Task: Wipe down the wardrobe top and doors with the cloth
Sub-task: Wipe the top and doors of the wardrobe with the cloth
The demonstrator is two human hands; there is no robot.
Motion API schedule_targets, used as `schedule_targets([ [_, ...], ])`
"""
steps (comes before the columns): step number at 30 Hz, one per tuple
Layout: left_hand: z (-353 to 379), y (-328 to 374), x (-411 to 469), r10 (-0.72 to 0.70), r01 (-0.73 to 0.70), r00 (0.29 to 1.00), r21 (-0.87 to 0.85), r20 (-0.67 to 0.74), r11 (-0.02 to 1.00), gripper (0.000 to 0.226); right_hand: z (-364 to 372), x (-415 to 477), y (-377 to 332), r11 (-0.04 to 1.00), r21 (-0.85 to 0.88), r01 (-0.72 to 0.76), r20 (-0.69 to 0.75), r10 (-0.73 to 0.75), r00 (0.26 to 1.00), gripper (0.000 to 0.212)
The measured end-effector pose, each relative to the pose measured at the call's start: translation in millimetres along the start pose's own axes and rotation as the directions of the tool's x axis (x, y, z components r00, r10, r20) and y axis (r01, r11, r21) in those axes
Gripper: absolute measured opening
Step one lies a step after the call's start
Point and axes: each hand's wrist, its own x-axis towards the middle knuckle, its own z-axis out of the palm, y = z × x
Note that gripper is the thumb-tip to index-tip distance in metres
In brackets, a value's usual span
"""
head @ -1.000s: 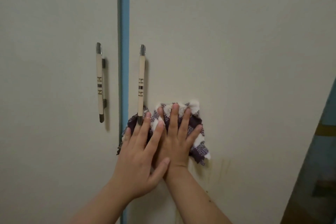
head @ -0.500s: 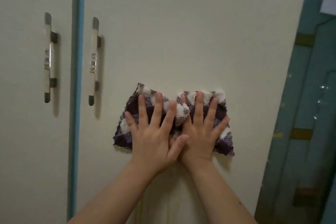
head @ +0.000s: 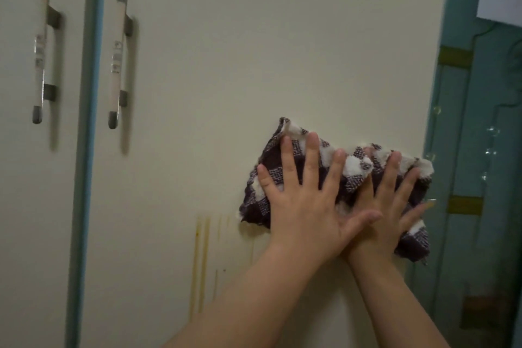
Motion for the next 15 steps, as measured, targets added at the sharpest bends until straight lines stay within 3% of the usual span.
schedule_targets([
  [4,-5,-22,-11,-0.016,0.017,0.999,0.027,-0.029,0.999,0.088,-4,-16,-34,0.994,0.05,-0.097,0.052,0.095,0.994,0.078],
  [10,-22,-81,-28,-0.078,0.078,0.997,0.019,0.015,0.997,0.089,5,-33,-90,1.0,0.013,0.015,0.158,-0.017,0.987,0.076],
  [13,-35,-115,-47,0.002,-0.014,0.996,-0.141,-0.085,0.99,0.082,9,-40,-116,0.995,-0.026,0.098,0.182,-0.091,0.979,0.079],
  [15,-42,-143,-71,0.003,-0.068,0.966,-0.244,-0.259,0.967,0.074,9,-46,-134,0.989,-0.009,0.149,0.181,-0.145,0.973,0.083],
])
